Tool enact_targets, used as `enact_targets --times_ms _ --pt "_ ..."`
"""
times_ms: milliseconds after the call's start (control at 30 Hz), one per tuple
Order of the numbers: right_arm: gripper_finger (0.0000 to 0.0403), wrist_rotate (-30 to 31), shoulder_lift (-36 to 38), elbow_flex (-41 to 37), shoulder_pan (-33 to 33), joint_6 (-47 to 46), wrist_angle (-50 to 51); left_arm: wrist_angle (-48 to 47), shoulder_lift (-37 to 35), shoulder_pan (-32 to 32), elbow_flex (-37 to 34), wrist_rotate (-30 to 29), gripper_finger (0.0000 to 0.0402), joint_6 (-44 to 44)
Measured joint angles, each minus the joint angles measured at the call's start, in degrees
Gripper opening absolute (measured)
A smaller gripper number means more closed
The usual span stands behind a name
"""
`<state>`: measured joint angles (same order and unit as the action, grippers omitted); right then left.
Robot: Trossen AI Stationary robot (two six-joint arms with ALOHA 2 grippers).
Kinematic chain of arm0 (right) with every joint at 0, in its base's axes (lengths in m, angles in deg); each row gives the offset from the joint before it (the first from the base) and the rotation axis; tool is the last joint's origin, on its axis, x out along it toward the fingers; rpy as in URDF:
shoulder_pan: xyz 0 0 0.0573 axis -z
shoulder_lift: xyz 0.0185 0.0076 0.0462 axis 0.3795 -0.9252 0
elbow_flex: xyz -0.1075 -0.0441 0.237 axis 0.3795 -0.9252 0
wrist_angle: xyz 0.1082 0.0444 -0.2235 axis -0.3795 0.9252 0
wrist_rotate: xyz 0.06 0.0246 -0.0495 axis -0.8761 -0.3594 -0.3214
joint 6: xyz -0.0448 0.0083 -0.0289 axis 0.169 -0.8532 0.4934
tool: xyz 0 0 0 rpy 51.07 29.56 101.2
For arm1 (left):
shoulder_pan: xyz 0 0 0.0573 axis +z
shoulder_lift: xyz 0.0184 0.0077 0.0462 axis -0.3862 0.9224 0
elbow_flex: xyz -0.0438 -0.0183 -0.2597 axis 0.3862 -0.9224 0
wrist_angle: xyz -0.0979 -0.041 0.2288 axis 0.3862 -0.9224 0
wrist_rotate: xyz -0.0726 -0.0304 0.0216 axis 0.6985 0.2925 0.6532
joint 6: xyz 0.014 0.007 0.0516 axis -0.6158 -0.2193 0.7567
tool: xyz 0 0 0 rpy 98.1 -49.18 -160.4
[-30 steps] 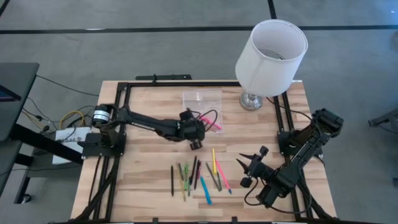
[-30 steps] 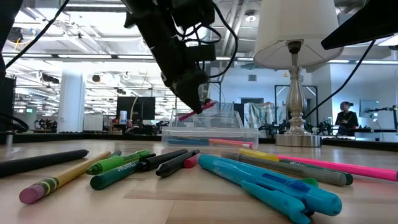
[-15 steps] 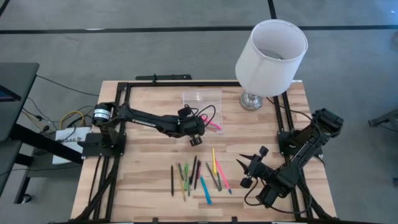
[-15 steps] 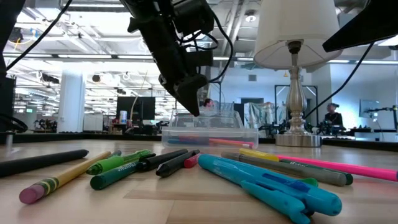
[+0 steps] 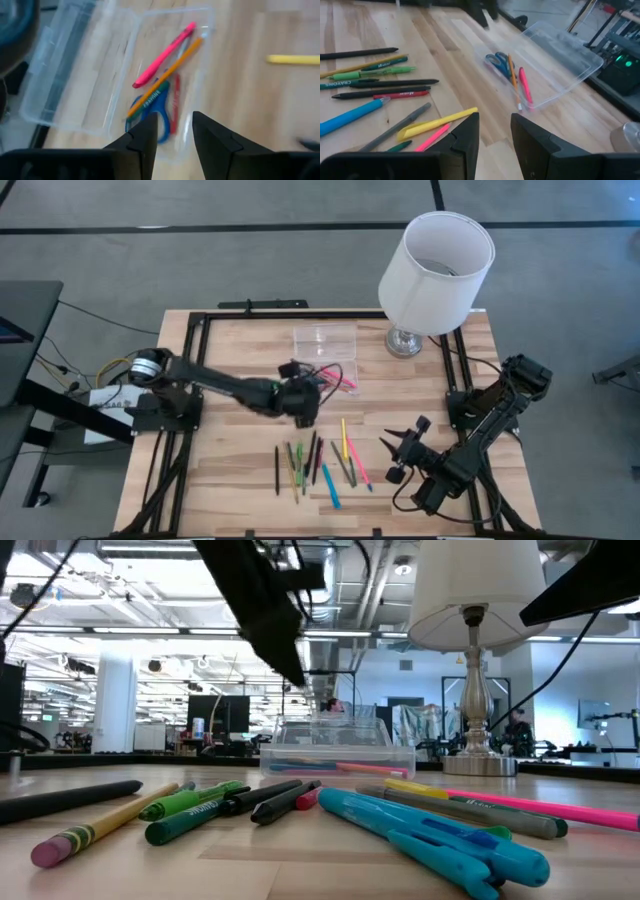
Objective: Pick & place school supplies into a supply box
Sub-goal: Put the pink pencil into the supply box
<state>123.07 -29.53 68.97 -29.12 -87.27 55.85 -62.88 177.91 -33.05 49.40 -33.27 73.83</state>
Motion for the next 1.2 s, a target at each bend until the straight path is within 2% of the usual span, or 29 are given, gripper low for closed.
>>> enact_targets --times_ms 267,433,533,700,967,1100,1200 --pt "0.0107 -0.6 0.0 0.0 2.9 0.0 -0.7 -8.9 -2.8 -18.9 0.0 -15.3 0.0114 -11.3" --pt "0.0107 -1.4 0.0 0.0 6.1 0.7 -2.7 -10.0 -2.5 -29.2 -2.6 -25.0 0.0114 -20.7" --pt "0.0107 -3.4 0.0 0.0 8.5 3.5 -5.6 -11.9 -2.5 -34.6 -4.2 -29.9 0.0114 -26.9" --pt "0.0107 -5.9 -0.8 0.0 12.4 12.4 -12.4 -12.6 -2.5 -41.2 -7.8 -34.7 0.0114 -34.5" --pt "0.0107 -8.2 -0.7 0.0 16.6 26.8 -27.2 -14.9 -2.5 -46.4 -11.1 -37.0 0.0114 -39.9" --pt "0.0107 -10.7 -0.7 0.0 17.2 30.7 -32.8 -16.0 -2.5 -47.1 -11.1 -35.0 0.0114 -41.2" --pt "0.0107 -14.9 -0.7 0.0 18.1 31.4 -35.6 -16.2 -2.5 -47.4 -11.1 -32.7 0.0114 -41.7"
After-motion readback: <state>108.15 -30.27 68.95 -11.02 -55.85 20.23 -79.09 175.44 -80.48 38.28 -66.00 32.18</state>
